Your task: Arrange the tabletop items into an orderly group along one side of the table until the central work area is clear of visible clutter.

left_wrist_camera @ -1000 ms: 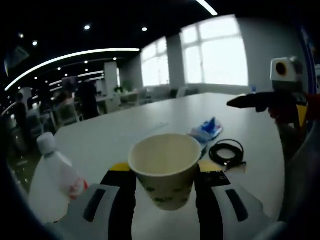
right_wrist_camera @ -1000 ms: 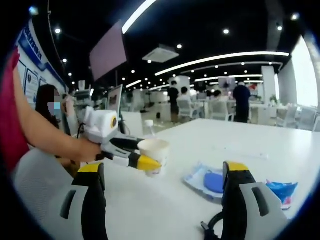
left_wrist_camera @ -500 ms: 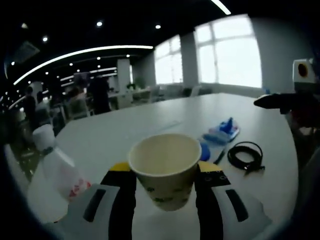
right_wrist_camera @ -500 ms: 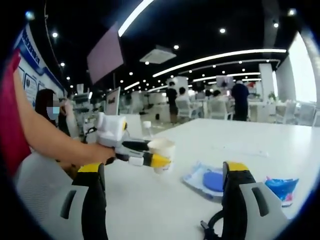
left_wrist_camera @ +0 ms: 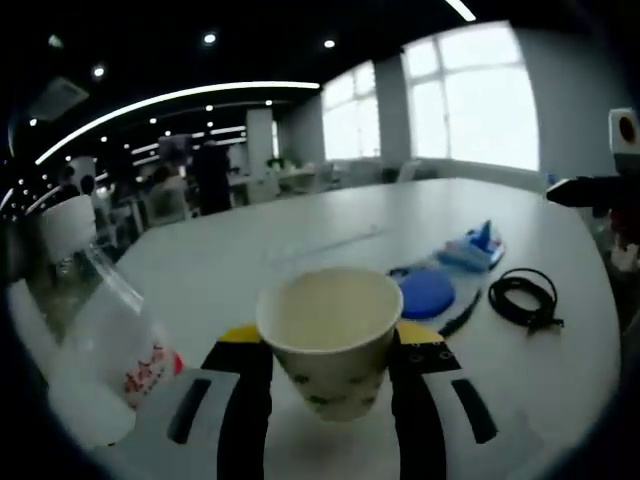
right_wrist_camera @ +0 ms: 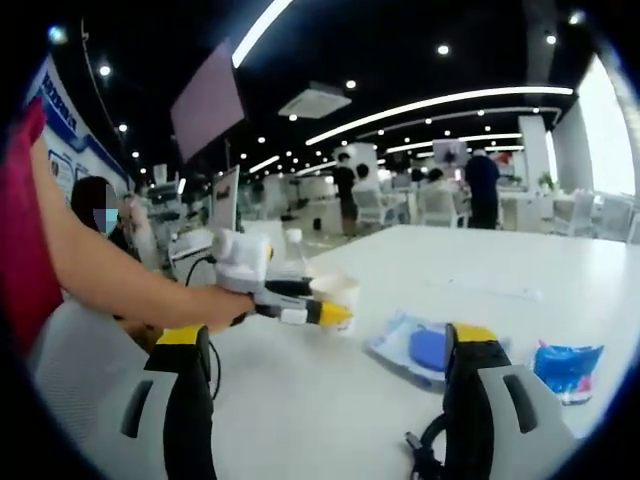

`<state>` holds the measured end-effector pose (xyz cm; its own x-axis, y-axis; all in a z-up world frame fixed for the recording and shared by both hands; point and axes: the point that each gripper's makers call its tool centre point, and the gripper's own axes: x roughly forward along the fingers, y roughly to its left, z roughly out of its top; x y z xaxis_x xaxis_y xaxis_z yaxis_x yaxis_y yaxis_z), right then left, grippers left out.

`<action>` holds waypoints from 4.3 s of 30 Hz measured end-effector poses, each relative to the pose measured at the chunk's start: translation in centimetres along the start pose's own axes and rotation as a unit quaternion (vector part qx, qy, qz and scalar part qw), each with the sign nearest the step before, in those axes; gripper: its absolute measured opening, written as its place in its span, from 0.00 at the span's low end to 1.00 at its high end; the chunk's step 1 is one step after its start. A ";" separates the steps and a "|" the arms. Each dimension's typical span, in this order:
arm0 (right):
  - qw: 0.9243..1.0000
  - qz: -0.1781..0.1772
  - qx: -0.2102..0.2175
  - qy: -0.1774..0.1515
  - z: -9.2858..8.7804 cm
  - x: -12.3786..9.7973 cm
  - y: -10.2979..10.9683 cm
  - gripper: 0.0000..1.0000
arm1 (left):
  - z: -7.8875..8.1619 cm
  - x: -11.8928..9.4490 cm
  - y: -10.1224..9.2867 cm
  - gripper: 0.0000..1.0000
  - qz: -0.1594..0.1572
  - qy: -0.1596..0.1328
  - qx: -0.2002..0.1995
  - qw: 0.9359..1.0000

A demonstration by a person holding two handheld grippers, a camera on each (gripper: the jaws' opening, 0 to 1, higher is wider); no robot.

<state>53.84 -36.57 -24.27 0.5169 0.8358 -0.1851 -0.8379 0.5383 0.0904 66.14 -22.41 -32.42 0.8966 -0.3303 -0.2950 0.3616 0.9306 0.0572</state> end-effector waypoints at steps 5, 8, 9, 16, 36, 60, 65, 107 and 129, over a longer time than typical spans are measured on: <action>1.000 0.005 0.002 0.010 -0.6 0.3 0.2 0.96 | -0.3 0.7 0.3 0.43 0.006 -0.002 0.003 1.000; 1.000 0.006 0.005 0.013 -0.8 0.3 0.2 0.96 | -0.5 1.1 0.5 0.43 0.008 -0.004 0.001 1.000; 1.000 0.007 0.006 0.014 -0.9 0.3 0.3 0.96 | -0.6 1.3 0.5 0.43 0.010 -0.003 0.000 1.000; 1.000 0.011 0.008 0.021 -1.3 0.5 0.4 0.95 | -1.0 1.9 1.3 0.43 0.023 -0.003 -0.005 1.000; 1.000 0.013 0.012 0.022 -1.3 0.5 0.6 0.94 | -2.1 2.3 1.1 0.43 0.017 0.009 0.003 1.000; 1.000 0.014 0.012 0.022 -1.3 0.5 0.6 0.94 | -2.3 1.8 0.9 0.51 0.016 0.022 0.011 1.000; 1.000 0.015 0.011 0.020 -1.2 0.6 0.7 0.94 | -2.1 1.4 0.9 0.51 0.017 0.020 0.015 1.000; 1.000 0.023 -0.011 0.007 0.0 0.3 1.8 0.94 | 4.6 -8.2 1.5 0.50 0.022 -0.030 0.071 0.997; 0.999 0.024 -0.018 0.024 -0.7 0.5 2.5 0.93 | 2.1 -10.4 8.7 0.49 0.087 -0.008 0.052 0.995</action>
<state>51.87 -34.91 -24.79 0.4680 0.8537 -0.2283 -0.8676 0.4930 0.0652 60.53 -11.25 -26.86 0.9513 -0.1697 -0.2574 0.2254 0.9524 0.2053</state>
